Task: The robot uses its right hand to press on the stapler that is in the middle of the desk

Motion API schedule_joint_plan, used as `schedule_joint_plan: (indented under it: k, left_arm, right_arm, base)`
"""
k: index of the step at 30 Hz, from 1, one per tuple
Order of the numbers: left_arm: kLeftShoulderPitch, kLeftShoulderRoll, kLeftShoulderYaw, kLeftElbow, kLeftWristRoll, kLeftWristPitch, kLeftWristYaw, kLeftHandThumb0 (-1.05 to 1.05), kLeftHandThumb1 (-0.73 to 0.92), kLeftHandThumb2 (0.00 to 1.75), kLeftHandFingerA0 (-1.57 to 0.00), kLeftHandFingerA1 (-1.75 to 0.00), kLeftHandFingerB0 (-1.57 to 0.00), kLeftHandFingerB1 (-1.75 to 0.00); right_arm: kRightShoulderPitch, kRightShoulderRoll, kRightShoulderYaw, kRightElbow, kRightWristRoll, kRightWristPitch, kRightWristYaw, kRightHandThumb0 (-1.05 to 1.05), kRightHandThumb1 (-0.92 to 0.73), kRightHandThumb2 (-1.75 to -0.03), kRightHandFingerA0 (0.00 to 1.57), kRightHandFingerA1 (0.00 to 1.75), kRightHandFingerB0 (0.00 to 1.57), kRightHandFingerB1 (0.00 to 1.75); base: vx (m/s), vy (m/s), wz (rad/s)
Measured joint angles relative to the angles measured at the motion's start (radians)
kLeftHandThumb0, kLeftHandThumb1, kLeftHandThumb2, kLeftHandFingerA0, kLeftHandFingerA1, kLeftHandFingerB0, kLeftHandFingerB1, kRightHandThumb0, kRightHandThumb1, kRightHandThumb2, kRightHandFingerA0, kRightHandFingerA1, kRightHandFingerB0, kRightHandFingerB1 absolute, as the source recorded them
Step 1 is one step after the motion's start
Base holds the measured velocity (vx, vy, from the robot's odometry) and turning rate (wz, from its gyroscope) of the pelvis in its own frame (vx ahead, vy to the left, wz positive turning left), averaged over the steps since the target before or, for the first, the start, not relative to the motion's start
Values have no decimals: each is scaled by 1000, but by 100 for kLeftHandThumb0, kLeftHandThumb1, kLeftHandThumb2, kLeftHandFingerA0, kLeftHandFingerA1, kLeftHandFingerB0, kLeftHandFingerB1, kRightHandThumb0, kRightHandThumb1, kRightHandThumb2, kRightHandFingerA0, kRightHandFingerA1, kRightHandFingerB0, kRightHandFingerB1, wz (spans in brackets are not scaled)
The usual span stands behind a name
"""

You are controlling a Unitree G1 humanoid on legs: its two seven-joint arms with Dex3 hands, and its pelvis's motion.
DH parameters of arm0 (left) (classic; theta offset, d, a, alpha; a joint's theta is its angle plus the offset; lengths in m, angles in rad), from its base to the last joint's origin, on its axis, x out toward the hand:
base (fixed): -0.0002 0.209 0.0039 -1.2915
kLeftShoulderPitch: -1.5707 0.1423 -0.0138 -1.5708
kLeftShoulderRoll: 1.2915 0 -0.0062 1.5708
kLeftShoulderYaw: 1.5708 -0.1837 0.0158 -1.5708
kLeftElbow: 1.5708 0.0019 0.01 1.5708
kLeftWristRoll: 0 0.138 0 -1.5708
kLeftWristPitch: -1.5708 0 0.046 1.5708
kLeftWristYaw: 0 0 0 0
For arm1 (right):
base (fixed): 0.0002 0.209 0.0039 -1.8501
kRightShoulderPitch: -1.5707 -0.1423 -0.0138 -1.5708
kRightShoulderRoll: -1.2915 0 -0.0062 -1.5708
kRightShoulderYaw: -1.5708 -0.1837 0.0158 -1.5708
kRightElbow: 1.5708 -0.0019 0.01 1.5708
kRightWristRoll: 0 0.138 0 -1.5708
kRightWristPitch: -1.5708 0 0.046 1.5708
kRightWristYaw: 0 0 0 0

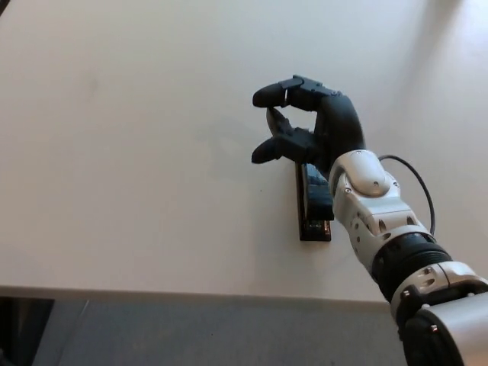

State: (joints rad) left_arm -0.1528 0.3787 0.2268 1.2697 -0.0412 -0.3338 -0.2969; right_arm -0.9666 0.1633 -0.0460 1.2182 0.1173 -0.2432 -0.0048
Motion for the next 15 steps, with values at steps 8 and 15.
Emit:
schedule_joint_plan:
  k: [8, 15]
  left_arm:
    - [-9, 1, -1, 0, 0, 0, 0, -36, 50, 110, -1, -48, 0, -48]
    - [-10, 1, -2, 0, 0, -5, 0, -36, 50, 110, -1, -49, 0, -48]
  right_arm:
    - [49, 9, -27, 38, -15, -3, -15, -11, -75, -76, 124, 93, 74, 109]
    - [81, -4, -13, 46, -50, -30, -31, -18, -73, -74, 122, 93, 78, 108]
  base:
    - [0, 0, 0]
    - [0, 0, 0]
